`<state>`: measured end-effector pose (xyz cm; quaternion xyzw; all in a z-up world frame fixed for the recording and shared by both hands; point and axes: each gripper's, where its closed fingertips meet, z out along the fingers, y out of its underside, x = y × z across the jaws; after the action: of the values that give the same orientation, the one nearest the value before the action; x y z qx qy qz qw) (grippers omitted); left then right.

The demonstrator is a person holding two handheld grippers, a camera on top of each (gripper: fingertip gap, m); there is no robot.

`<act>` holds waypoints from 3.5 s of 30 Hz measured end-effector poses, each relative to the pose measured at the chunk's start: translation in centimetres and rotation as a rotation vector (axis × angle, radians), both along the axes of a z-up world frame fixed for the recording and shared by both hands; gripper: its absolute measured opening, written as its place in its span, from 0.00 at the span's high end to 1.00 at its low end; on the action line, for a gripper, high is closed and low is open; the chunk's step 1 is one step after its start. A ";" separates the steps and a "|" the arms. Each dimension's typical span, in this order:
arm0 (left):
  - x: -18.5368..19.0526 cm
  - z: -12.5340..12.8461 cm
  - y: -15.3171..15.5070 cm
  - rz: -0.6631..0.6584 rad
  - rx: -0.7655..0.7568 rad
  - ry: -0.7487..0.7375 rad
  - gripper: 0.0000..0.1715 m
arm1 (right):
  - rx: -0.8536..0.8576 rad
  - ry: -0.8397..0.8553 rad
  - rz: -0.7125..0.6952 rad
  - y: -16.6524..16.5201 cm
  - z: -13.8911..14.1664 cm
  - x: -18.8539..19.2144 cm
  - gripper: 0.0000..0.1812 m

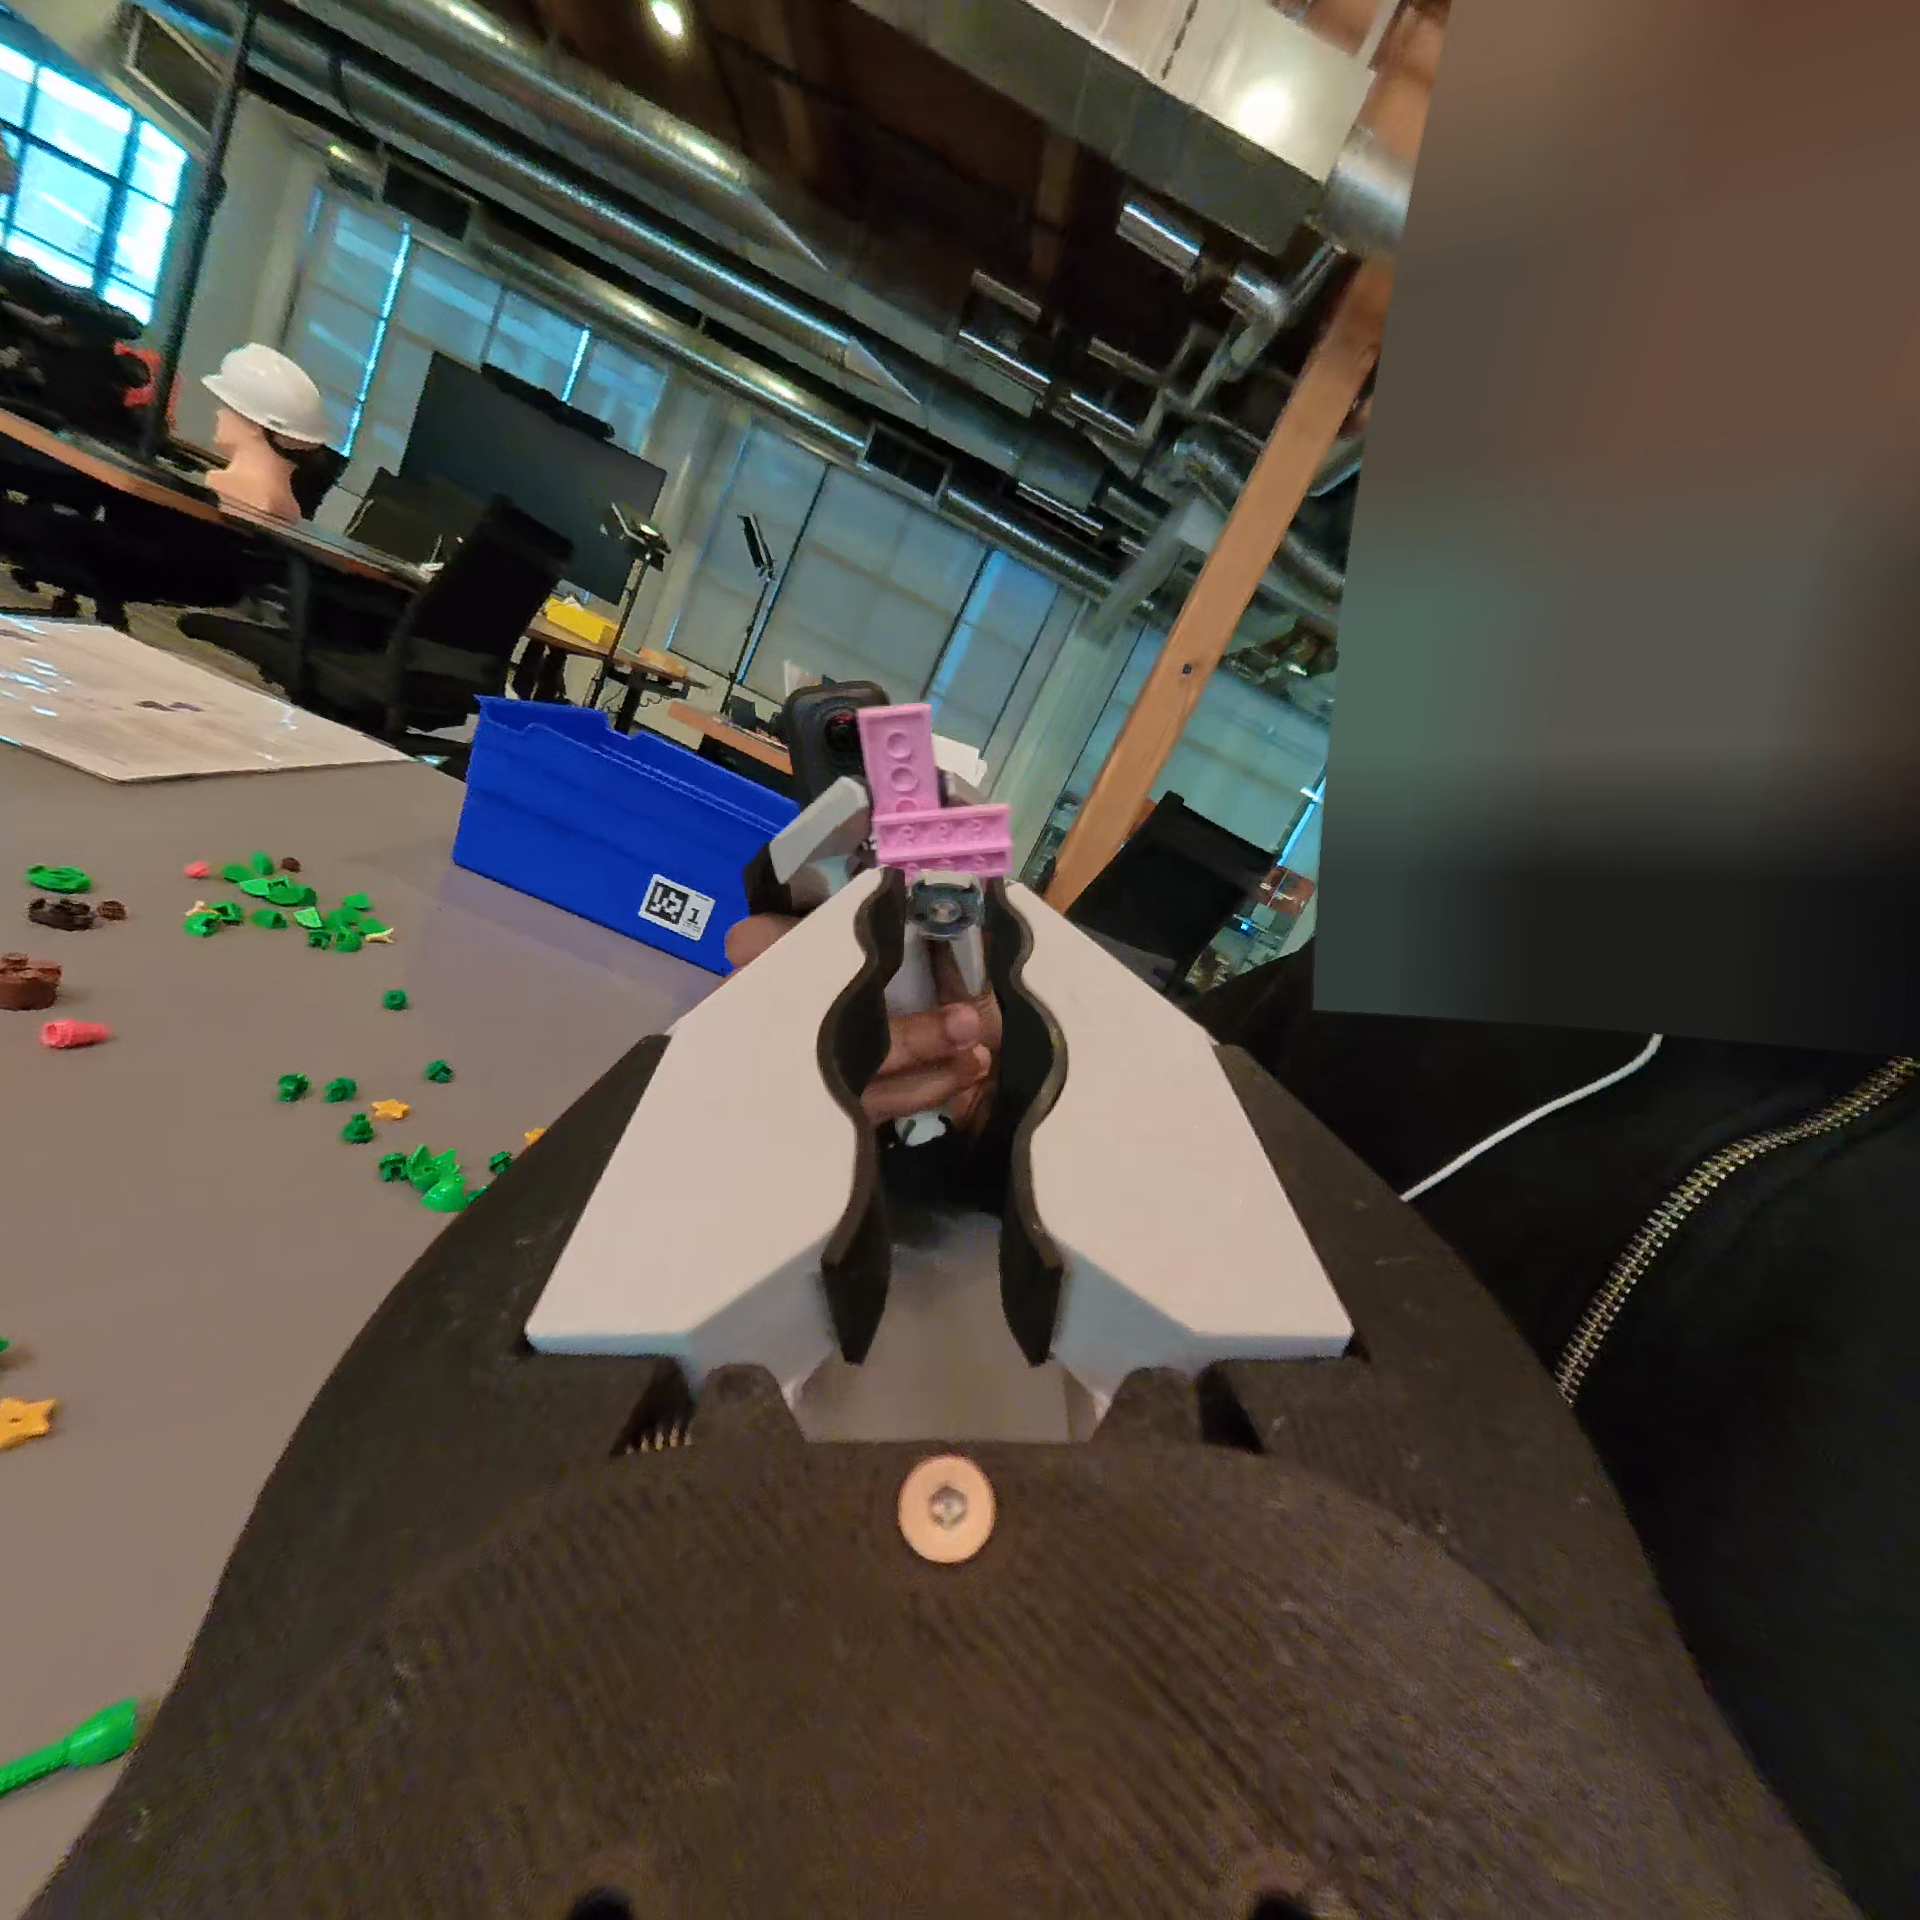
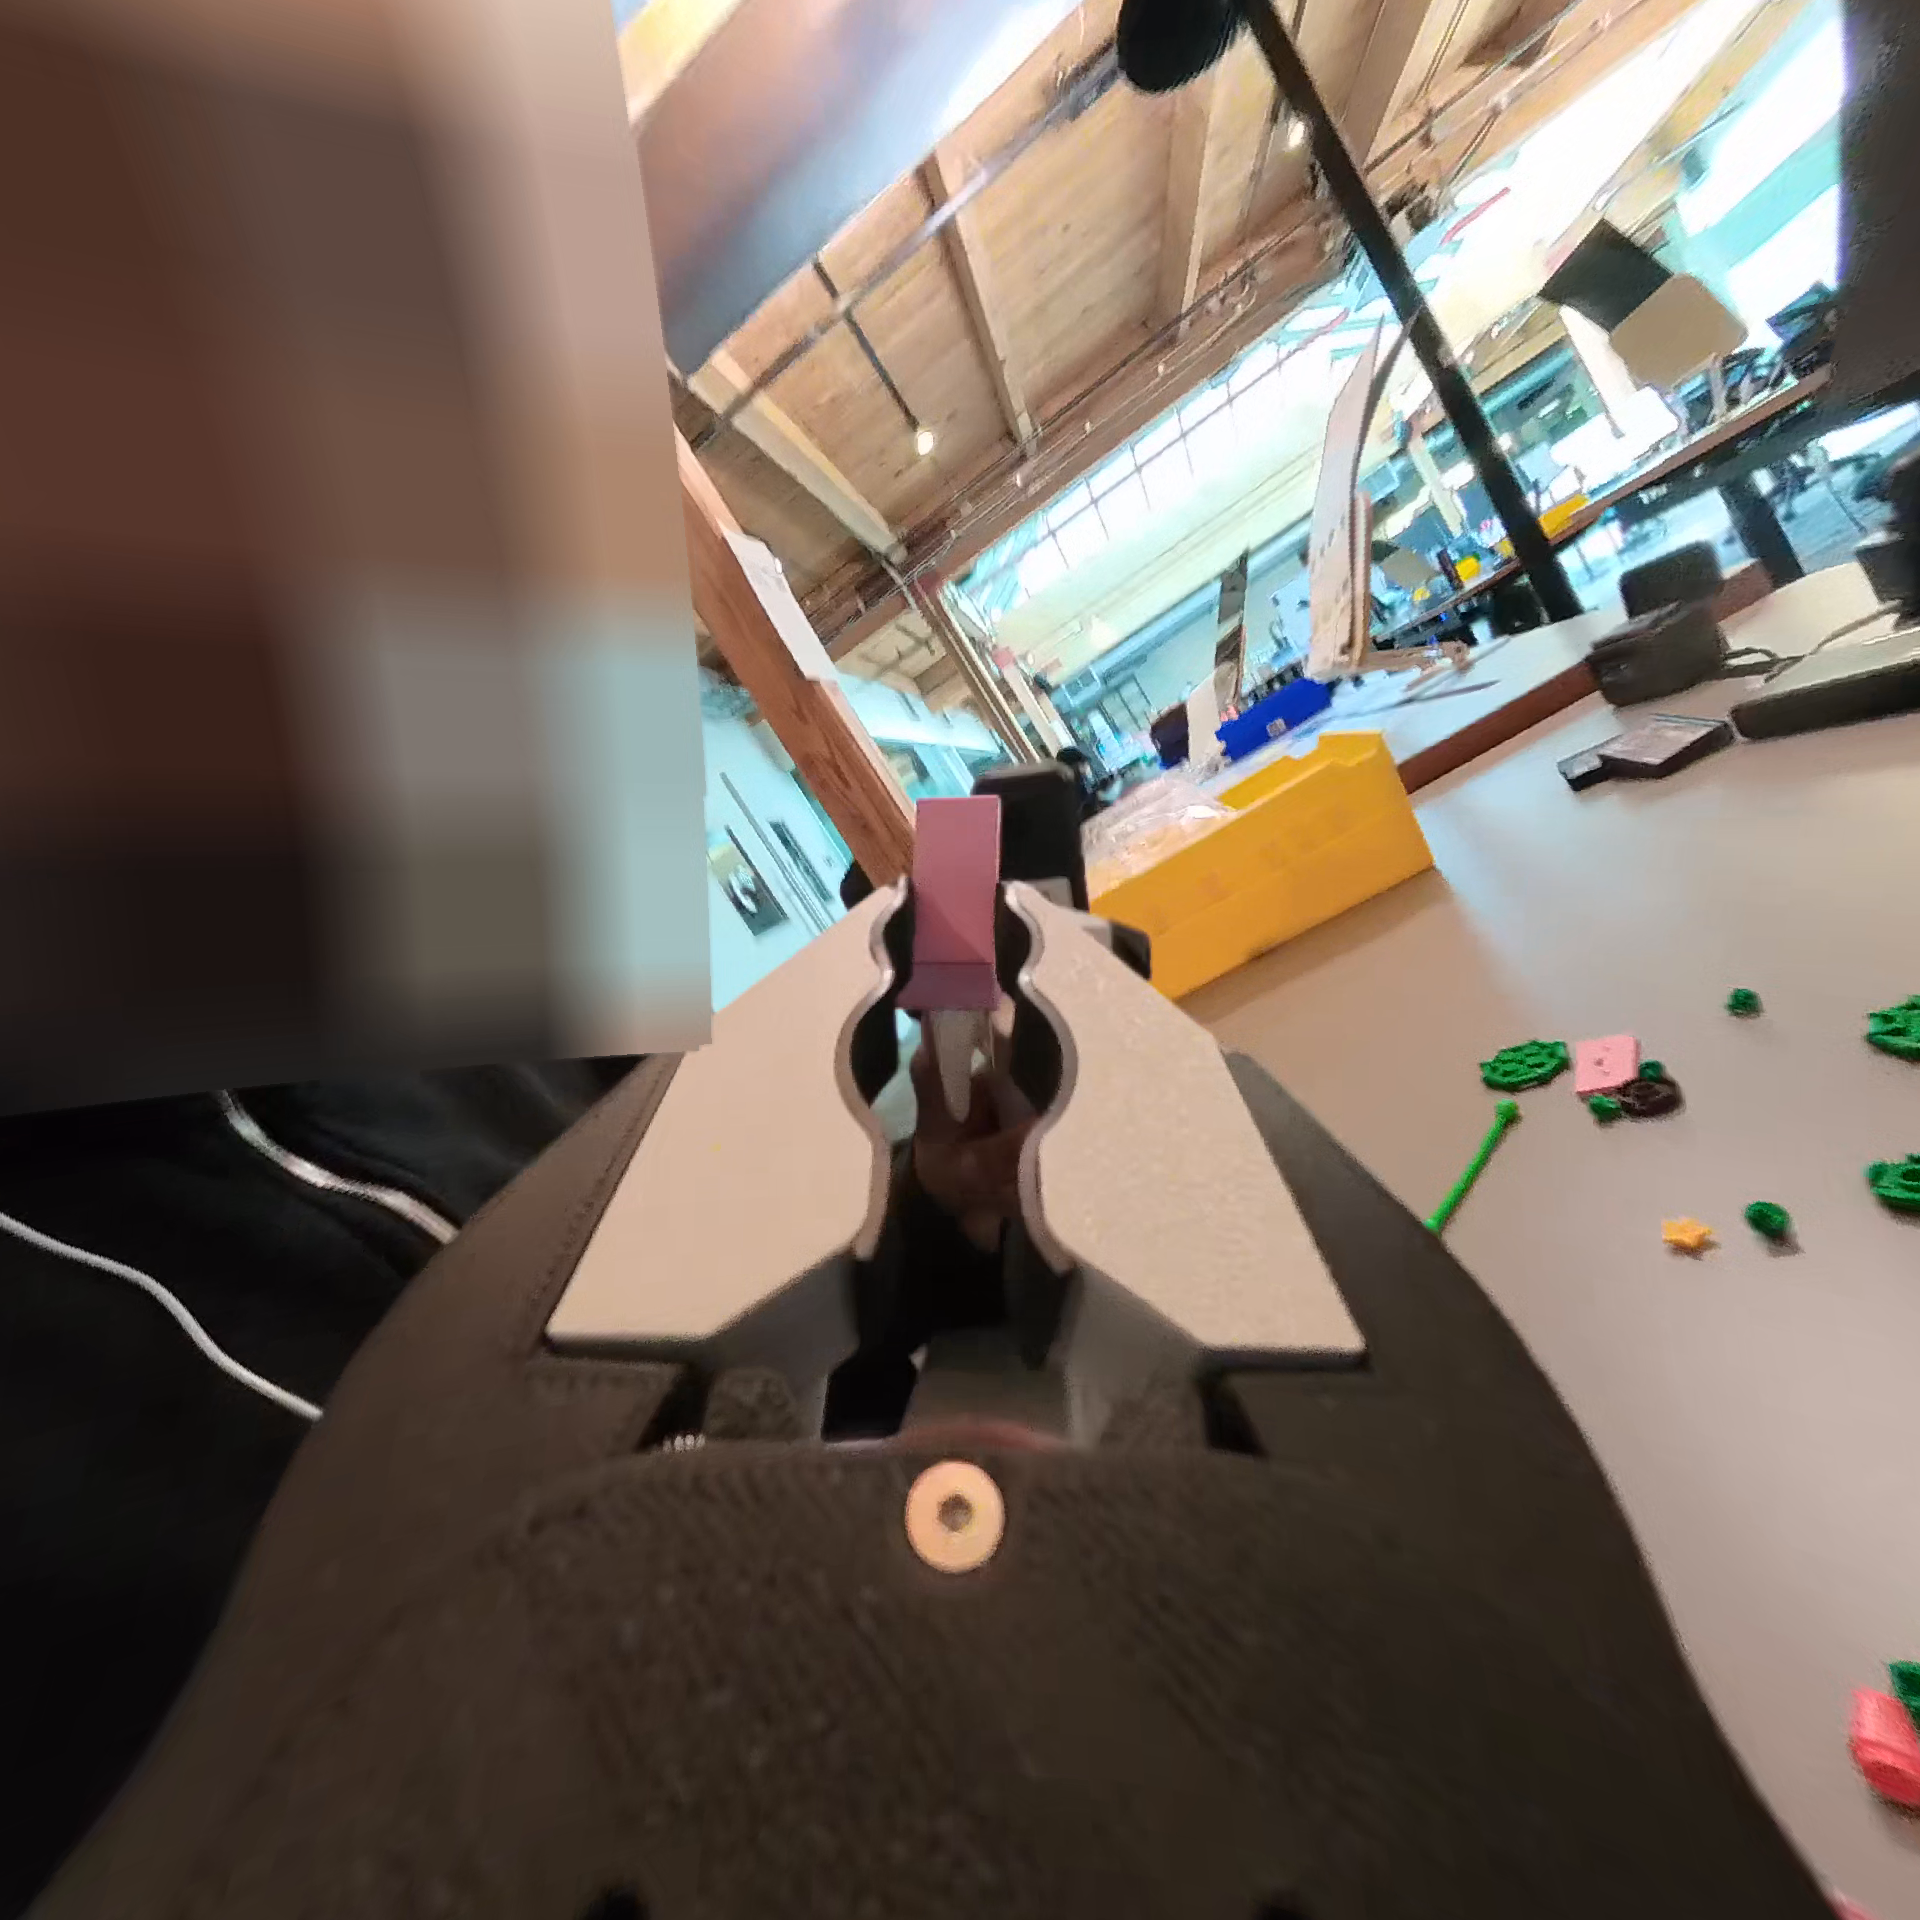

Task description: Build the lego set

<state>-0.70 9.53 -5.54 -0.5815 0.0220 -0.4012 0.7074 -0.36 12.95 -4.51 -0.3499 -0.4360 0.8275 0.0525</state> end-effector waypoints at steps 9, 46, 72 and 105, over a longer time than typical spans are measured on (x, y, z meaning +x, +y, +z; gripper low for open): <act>-6.0 -0.4 -0.9 0.167 -0.031 0.000 0.94 | 1.039 -0.445 -0.039 -2.0 -14.6 0.6 0.92; 1.8 -2.0 -2.1 -0.587 -0.159 -0.292 0.94 | 1.269 0.423 -0.121 -6.7 -4.0 0.4 0.92; -0.9 -15.0 0.4 0.218 -0.782 0.658 0.83 | 1.885 0.233 0.527 -2.3 -16.8 -2.0 0.92; -0.8 -16.4 0.4 0.167 -0.870 0.650 0.86 | 1.492 -0.186 0.542 -2.5 -15.2 -3.1 1.00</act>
<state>-1.51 9.93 -21.96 -0.9140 0.0254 -0.1157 0.3880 -3.49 10.47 -19.73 -0.1719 -0.9472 0.2688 0.0332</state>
